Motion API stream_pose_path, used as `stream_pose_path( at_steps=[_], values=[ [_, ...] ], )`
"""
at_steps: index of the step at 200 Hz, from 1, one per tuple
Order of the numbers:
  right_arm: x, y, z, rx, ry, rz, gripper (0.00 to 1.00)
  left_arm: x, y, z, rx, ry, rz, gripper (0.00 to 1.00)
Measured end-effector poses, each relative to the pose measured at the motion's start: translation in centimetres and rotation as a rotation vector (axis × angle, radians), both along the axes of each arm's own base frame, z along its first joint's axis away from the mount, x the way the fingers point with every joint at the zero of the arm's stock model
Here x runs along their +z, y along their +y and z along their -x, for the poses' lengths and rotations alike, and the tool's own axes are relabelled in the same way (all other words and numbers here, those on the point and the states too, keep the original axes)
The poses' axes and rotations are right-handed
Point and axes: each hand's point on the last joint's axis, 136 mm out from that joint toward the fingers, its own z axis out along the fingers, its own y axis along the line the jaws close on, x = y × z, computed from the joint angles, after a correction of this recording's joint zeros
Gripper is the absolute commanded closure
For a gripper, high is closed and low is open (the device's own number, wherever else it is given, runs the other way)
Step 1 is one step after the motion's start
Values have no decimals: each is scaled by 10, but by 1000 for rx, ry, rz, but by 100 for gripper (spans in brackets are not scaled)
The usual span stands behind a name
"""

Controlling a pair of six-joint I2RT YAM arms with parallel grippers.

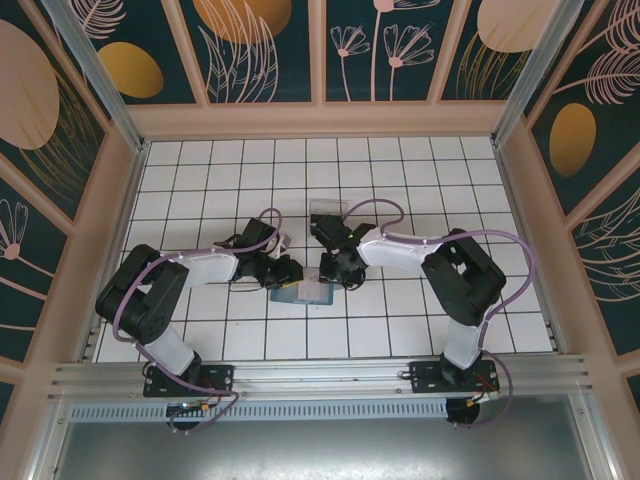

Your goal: Take the credit cards out of the card holder

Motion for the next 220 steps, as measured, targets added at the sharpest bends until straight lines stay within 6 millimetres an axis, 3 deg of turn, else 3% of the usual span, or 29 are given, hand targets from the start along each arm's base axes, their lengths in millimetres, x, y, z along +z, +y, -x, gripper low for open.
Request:
stream_pose_path(
  at_steps=[220],
  values=[
    [0,2,0,1,5,6,67,-1,-2,5,16,-2,125,90]
  ],
)
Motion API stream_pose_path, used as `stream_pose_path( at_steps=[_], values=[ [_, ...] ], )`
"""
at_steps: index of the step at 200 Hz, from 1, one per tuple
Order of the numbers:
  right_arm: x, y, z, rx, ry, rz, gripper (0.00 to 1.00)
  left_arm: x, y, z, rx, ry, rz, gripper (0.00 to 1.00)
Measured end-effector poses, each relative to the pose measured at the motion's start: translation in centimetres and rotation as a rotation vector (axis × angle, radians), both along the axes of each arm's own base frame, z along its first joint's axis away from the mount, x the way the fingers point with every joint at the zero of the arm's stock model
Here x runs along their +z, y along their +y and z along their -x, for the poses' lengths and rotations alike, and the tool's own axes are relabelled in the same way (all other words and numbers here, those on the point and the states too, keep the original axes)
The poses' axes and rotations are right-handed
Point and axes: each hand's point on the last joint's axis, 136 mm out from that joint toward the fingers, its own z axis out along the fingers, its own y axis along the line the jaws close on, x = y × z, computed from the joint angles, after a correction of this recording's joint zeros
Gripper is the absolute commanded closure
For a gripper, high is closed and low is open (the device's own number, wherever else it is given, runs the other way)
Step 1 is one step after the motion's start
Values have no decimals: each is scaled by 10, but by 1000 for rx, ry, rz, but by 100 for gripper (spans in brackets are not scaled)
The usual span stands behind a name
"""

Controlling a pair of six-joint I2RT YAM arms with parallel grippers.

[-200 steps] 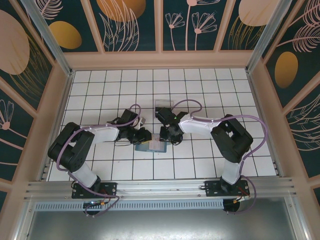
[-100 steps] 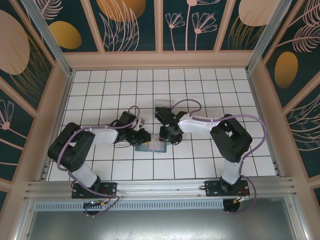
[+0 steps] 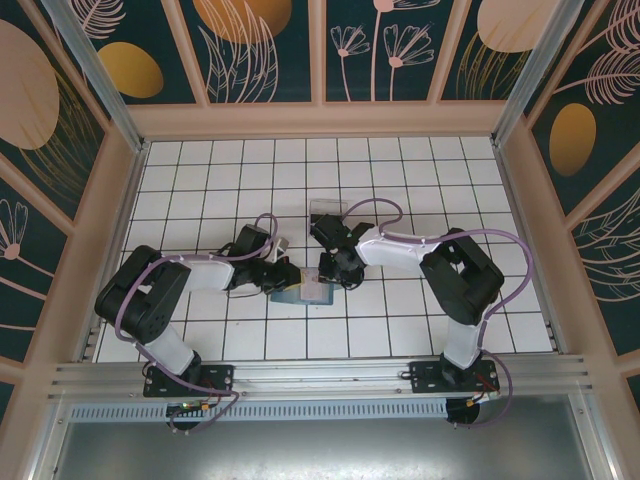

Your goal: Take the credit cards out of the card holder

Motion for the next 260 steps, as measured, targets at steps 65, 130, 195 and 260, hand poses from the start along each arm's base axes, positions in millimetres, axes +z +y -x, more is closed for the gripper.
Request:
stream_pose_path(
  at_steps=[65,130,195,260],
  values=[
    [0,0,0,-2,1,0,67,10,8,1,-2,-29,-18,91],
    [0,0,0,-2,0,-1,67,18,21,4,-8,-63,-70,93],
    [1,0,-1,1,-3,0,68,31,31,2,-63,-121,-167,94],
    [1,-2,-3,17,-8,6,68,46,34,-7,-111,-171,-233,95]
  ],
)
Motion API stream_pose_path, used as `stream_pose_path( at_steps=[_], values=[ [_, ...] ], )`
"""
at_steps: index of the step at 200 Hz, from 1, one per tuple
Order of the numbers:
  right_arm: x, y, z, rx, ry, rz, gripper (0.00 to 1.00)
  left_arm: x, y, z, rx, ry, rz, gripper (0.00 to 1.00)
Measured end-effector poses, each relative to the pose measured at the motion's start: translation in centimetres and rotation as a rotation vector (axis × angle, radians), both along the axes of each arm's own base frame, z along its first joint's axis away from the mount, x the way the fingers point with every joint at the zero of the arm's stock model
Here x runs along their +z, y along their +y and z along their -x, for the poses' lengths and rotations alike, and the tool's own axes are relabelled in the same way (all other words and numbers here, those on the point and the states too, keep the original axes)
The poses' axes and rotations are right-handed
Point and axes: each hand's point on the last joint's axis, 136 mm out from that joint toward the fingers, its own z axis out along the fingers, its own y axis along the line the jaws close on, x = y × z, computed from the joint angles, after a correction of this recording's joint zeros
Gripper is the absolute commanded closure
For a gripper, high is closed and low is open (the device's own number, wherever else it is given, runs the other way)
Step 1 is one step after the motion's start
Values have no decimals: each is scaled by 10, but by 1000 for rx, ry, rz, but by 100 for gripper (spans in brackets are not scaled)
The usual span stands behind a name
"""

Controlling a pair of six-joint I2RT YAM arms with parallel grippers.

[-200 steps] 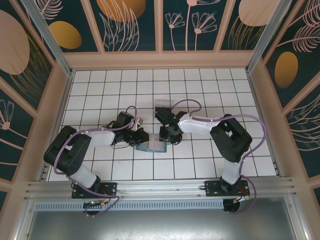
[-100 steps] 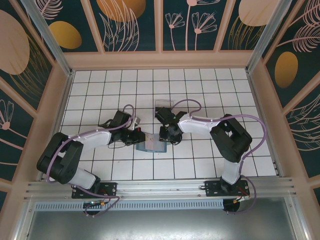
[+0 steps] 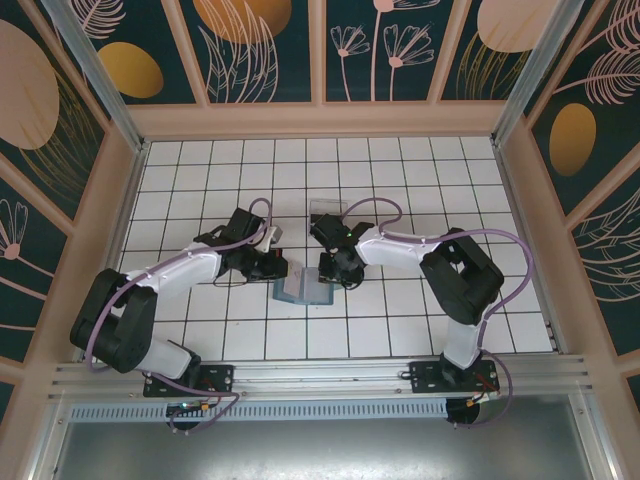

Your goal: Take the credit cards out of the card holder

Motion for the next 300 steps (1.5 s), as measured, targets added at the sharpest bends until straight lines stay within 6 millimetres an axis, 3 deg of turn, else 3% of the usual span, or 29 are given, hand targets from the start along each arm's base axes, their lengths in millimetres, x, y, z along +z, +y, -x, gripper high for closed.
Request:
stream_pose_path(
  at_steps=[74,127,168,219,266,300],
  values=[
    [0,-5,-6,26,-13,4,68,23,-3,-11,-19,-61,0,96],
    [2,-17,-13,16,-37,47,68,49,-4,-34,-66,-175,-50,98],
    [29,-24,-24,-4,-100,16,68,54,-5,-42,-149,-238,-94,99],
    [71,-41,-43,-59,-198,-46,68,69,-5,-67,-268,-372,-194,100],
    [76,-72,-50,-113,-217,-24,68,86,-6,-77,-468,-529,-264,100],
    [81,-82,-53,-132,-230,-19,68,98,-16,-94,-634,-644,-302,100]
  ],
)
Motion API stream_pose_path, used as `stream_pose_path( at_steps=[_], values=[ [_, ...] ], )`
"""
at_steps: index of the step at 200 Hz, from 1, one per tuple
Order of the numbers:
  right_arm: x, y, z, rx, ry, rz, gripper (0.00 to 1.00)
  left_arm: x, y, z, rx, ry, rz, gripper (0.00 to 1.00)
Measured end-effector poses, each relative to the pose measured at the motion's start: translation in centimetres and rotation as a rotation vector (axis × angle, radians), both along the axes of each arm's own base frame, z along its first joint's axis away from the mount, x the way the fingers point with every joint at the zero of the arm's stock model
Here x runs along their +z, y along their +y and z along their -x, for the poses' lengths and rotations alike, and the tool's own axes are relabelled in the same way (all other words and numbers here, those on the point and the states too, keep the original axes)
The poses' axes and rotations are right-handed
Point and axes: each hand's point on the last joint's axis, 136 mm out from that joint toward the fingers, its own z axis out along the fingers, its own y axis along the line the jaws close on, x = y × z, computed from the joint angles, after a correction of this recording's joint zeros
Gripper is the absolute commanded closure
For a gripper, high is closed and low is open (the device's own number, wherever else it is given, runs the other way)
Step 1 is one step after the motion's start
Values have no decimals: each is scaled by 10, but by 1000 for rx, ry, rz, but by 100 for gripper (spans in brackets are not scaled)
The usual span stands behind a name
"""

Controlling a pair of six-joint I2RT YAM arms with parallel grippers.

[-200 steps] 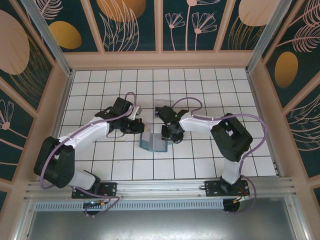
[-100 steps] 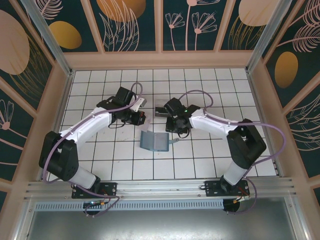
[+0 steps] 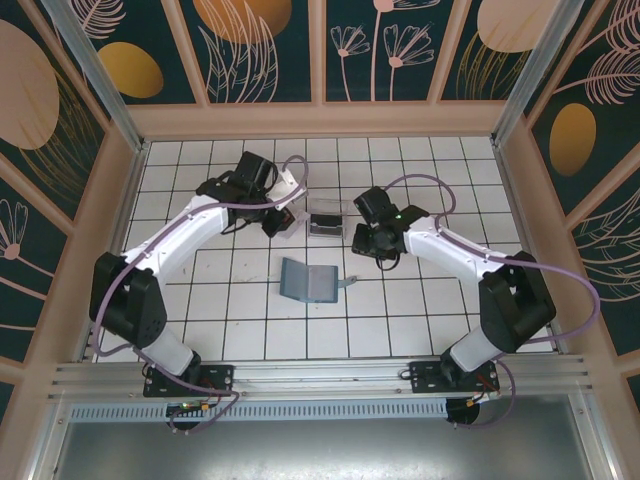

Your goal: Take the credit cards out of the card holder

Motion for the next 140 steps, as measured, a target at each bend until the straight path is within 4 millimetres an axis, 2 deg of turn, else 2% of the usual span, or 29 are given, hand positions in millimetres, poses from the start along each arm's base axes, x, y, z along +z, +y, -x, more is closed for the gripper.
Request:
stream_pose_path(
  at_steps=[37,67,113,140],
  values=[
    [7,-8,0,-16,-19,-11,68,-3,-13,-16,-179,-59,-86,100],
    [0,-14,7,-19,-1,0,68,-8,-25,-25,-312,-104,-139,100],
    [-10,-20,15,-24,23,15,68,1,-49,-49,-425,-200,-160,100],
    [-9,-24,17,-42,20,6,68,-6,-62,-59,-471,-223,-172,100]
  ],
)
